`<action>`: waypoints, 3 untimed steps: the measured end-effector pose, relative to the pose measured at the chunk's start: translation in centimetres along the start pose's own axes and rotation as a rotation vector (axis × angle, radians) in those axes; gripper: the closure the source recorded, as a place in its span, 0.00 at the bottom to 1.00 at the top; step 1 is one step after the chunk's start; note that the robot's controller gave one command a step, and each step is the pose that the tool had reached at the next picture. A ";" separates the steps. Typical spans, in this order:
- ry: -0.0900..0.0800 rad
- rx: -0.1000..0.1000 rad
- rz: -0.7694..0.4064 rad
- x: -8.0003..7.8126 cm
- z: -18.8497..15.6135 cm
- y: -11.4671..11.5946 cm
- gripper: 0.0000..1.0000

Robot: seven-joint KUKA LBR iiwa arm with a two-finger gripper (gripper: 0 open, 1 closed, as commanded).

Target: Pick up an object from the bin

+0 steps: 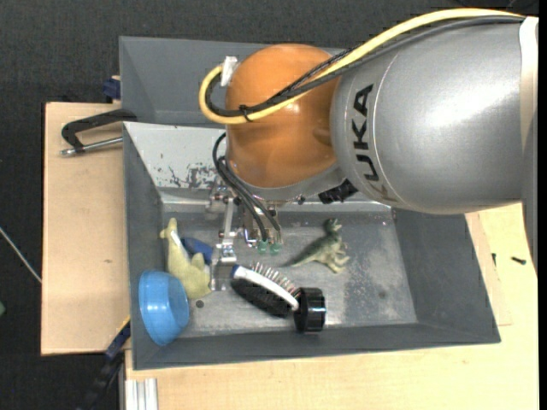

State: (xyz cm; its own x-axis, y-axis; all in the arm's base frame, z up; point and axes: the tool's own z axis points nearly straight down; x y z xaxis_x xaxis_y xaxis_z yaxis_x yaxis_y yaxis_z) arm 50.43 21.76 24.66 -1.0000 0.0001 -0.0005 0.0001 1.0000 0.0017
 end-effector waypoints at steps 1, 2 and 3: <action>0.007 0.005 -0.074 0.6 10.4 -4.5 0.00; -0.001 -0.001 -0.001 -0.8 17.5 -9.3 0.00; -0.009 -0.003 -0.004 -0.9 17.0 -9.0 1.00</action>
Offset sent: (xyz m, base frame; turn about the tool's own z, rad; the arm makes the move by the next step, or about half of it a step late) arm -0.0045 -0.0424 -0.1003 -0.0755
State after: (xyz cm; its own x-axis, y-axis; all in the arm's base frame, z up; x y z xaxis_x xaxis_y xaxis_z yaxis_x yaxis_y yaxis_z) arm 51.38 12.75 7.63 -0.9999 -0.0038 -0.0094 -0.0038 1.0000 0.0046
